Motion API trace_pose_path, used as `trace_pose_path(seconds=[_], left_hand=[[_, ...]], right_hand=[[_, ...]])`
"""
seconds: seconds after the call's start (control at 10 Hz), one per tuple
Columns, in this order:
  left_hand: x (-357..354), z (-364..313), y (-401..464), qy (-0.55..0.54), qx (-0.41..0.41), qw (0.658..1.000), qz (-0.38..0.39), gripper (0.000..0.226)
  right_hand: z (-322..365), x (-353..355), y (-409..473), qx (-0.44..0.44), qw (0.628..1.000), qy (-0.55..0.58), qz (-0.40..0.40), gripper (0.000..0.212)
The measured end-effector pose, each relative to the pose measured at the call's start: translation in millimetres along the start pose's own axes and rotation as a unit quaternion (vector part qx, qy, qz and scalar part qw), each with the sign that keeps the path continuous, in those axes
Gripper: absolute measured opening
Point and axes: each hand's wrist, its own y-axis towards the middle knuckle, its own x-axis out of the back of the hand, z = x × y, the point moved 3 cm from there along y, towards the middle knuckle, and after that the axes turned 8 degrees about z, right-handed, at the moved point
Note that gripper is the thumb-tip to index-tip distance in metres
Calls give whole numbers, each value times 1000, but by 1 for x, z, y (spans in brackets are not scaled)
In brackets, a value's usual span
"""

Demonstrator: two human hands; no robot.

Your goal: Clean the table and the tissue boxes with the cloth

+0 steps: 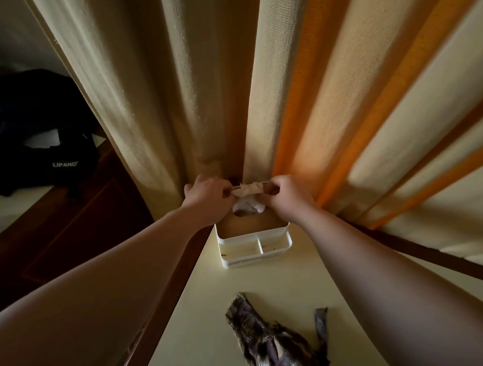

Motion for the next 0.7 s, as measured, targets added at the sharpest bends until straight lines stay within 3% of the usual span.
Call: trace_pose_path(seconds=[0.2, 0.3, 0.6, 0.7], left_hand=[[-3, 4, -11, -108, -19, 993, -46, 33], [-8, 3, -10, -101, -34, 992, -74, 22], [-18, 5, -28, -104, 7, 986, -127, 28], [-29, 5, -53, -96, -18, 977, -189, 29]], right_hand=[[1, -3, 2, 11, 1000, 9, -14, 12], [1, -3, -1, -3, 999, 15, -44, 18], [-3, 11, -47, -46, 992, 77, -87, 27], [-19, 9, -75, -77, 985, 83, -129, 24]])
